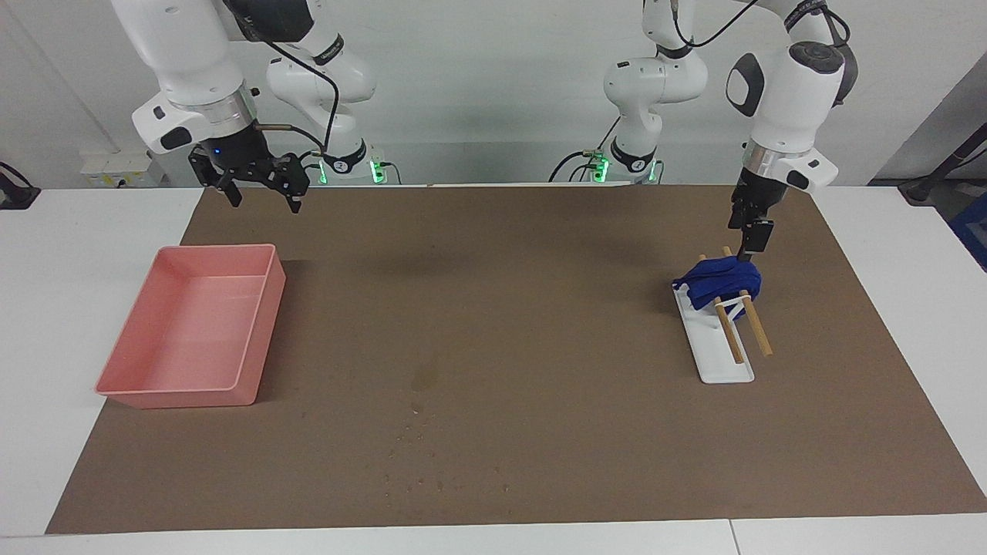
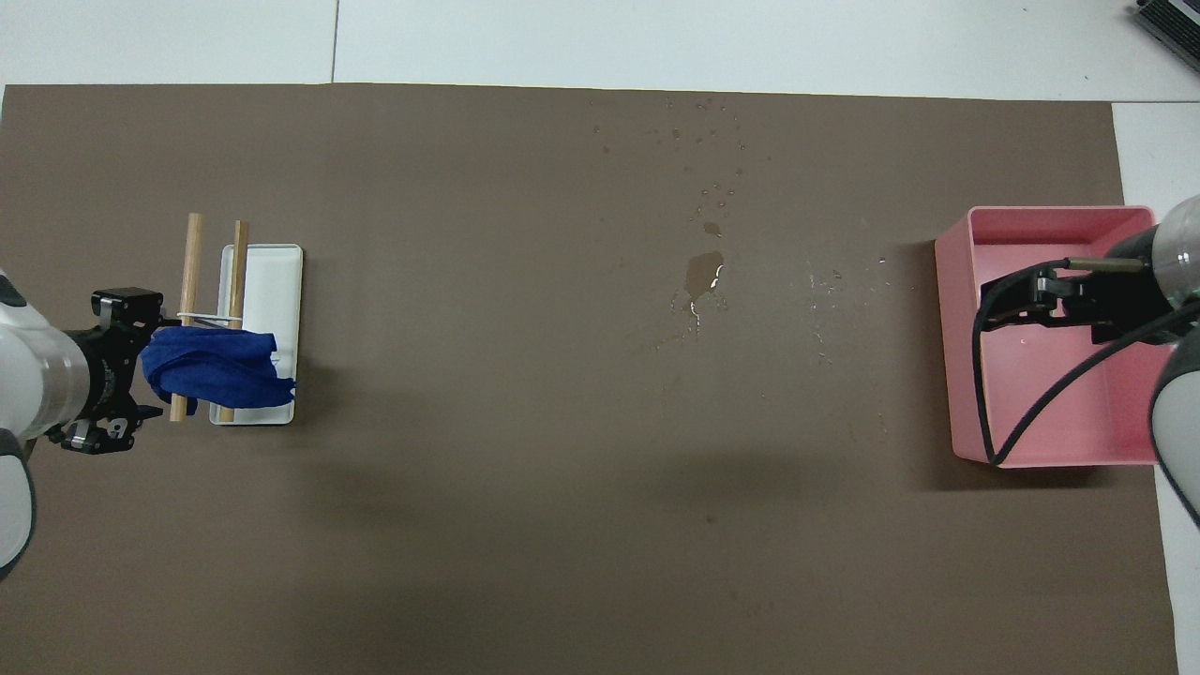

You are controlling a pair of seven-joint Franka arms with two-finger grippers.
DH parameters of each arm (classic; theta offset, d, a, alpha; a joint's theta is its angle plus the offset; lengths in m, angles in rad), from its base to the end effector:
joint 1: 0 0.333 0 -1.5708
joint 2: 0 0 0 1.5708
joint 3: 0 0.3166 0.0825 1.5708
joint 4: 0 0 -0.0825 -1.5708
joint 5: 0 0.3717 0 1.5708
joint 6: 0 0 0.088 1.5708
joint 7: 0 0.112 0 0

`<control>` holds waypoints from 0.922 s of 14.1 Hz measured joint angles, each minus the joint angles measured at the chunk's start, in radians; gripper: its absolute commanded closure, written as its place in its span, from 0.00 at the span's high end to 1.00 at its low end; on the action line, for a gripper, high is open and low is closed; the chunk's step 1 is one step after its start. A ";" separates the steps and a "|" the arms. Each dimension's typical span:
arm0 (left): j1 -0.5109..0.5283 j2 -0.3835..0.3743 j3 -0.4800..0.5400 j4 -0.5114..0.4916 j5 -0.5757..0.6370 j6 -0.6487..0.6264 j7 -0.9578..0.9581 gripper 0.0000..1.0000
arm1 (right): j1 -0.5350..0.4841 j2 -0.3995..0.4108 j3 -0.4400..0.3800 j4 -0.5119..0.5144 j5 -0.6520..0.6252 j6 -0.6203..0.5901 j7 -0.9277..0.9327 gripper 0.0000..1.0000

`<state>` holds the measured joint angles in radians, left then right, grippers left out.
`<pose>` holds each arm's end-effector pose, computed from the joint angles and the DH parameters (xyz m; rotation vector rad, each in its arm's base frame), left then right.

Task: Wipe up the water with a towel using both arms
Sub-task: 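Move the left gripper to the blue towel and close on it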

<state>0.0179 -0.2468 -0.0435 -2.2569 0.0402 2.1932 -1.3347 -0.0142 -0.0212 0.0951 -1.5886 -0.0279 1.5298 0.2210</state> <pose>0.4810 -0.0117 0.4826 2.4389 1.8330 0.2611 0.5294 0.0403 0.6198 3.0983 -0.2184 -0.0509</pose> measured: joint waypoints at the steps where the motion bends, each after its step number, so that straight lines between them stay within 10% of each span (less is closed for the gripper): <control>1: 0.000 0.021 0.000 -0.002 0.000 0.012 -0.001 1.00 | 0.000 0.000 0.000 -0.001 0.000 0.000 0.000 1.00; 13: 0.002 0.100 0.005 -0.031 0.000 0.098 -0.126 1.00 | 0.000 -0.005 0.000 -0.008 0.000 0.001 0.000 1.00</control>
<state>0.0197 -0.1468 -0.0382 -2.2882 0.0398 2.2915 -1.4604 -0.0141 -0.0261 0.0952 -1.5968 -0.0279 1.5308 0.2210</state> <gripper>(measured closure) 0.000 0.000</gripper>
